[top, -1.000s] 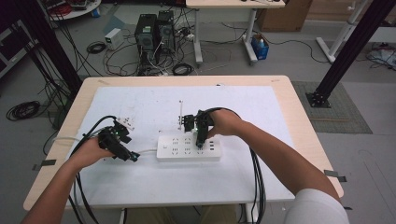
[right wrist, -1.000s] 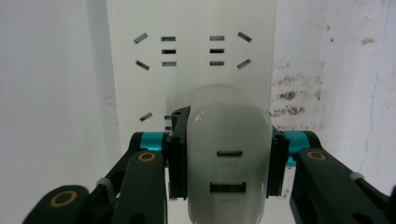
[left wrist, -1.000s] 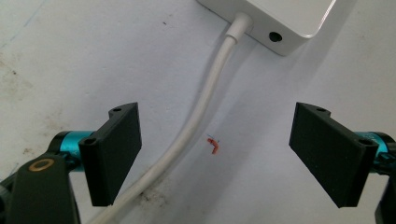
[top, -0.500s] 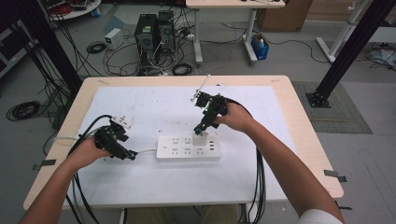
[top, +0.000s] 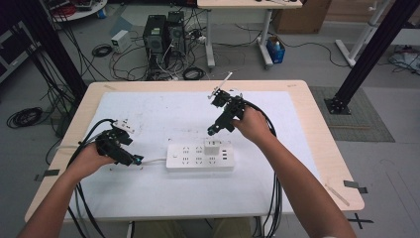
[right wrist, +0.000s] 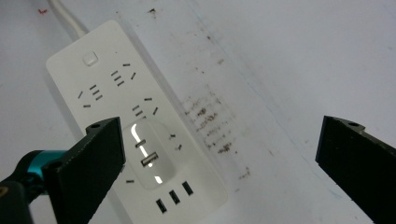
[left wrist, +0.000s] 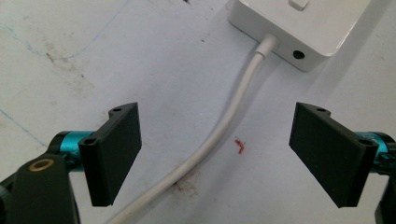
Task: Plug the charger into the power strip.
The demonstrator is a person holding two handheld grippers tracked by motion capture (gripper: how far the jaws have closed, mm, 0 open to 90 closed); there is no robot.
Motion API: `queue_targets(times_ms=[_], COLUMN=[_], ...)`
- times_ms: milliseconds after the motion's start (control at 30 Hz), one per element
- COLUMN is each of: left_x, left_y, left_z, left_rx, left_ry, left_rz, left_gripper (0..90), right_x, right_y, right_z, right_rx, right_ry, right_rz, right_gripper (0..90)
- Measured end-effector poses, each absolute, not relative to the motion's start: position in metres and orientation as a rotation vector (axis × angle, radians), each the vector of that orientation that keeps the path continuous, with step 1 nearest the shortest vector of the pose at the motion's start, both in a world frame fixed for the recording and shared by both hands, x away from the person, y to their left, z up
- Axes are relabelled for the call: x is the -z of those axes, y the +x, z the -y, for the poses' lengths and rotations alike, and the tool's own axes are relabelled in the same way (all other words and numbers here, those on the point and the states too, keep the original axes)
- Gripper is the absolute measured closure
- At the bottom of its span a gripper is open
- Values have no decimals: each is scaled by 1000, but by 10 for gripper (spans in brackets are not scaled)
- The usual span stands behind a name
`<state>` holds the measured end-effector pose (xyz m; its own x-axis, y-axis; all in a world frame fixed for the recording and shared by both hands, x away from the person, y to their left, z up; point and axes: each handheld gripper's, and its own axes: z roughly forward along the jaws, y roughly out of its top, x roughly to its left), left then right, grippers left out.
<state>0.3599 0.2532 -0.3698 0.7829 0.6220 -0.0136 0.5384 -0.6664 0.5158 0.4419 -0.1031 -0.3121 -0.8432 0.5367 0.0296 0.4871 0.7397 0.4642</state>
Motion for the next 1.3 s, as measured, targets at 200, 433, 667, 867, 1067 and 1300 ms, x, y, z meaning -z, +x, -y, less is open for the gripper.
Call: queue_targets(times_ms=[200, 433, 667, 867, 1067, 1300], left_x=[368, 367, 369, 366, 364, 361], left_y=[361, 362, 362, 359, 356, 353], left_z=[-251, -249, -249, -255, -256, -255], left_rx=[-249, -262, -253, -285, -323, -354], left_ry=[2469, 2468, 2489, 2470, 2447, 2428], left_rz=[-875, -886, -884, -925, -992, -988], left_gripper=[170, 170, 170, 170, 170, 170], right_x=[302, 298, 303, 308, 314, 321], right_y=[428, 404, 383, 366, 354, 346], right_z=[136, 176, 208, 229, 239, 243], right_rx=[-770, -777, -757, -745, -763, -774], right_ry=[923, 1055, 1167, 1214, 1236, 1239], right_rz=[-2719, -2588, -2531, -2493, -2477, -2468], right_gripper=[8, 7, 8, 8, 8, 8])
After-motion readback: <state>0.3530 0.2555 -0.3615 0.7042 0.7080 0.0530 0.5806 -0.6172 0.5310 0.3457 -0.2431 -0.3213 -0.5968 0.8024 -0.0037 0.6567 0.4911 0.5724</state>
